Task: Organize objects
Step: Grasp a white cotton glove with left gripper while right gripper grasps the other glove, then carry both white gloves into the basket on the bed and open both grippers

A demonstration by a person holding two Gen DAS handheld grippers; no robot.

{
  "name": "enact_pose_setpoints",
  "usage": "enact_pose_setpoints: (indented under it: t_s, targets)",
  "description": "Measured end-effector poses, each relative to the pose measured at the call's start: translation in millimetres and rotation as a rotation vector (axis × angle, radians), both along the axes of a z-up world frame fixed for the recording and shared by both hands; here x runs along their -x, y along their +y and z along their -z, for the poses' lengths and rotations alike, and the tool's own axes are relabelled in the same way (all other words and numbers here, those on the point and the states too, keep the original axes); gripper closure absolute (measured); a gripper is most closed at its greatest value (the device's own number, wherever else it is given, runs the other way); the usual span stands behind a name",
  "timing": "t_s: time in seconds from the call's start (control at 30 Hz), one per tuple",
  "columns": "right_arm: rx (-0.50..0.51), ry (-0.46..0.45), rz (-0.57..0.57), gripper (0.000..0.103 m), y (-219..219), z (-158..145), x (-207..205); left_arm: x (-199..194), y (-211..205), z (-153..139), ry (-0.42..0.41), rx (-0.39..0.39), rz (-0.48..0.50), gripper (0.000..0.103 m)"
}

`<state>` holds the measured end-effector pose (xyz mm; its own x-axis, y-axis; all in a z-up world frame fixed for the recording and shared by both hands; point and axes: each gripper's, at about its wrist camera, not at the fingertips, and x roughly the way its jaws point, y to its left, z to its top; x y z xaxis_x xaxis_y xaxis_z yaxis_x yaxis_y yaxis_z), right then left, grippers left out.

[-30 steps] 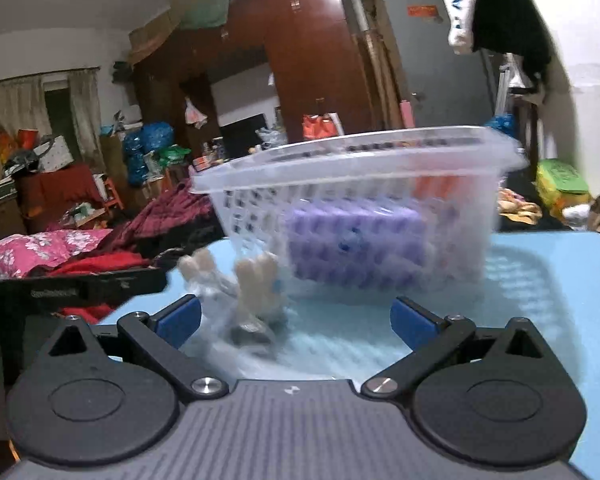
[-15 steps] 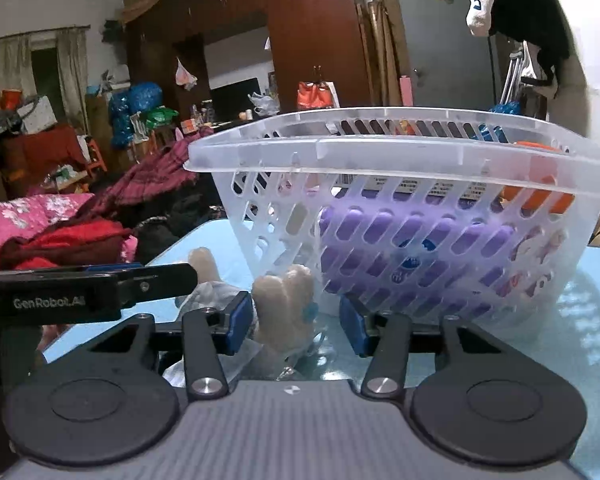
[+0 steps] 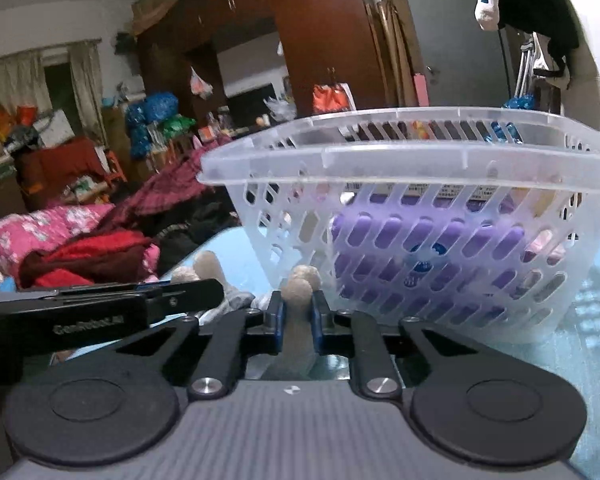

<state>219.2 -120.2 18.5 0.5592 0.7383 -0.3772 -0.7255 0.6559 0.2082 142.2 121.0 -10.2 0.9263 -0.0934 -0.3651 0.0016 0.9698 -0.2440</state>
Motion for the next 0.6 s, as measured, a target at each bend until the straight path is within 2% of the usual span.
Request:
enact_pose_setpoints:
  t_s: [0.4,0.6]
  targets:
    - [-0.161,-0.109,-0.069,0.088,-33.4,-29.9,21.7,56.3,-11.4,-28.6,-0.249,-0.005,0.026,0.083]
    - [-0.199,-0.185,-0.086,0.088,-52.1,-61.9,37.7,79.5,-29.3,-58.9,-0.35,-0.027,0.057,0.083]
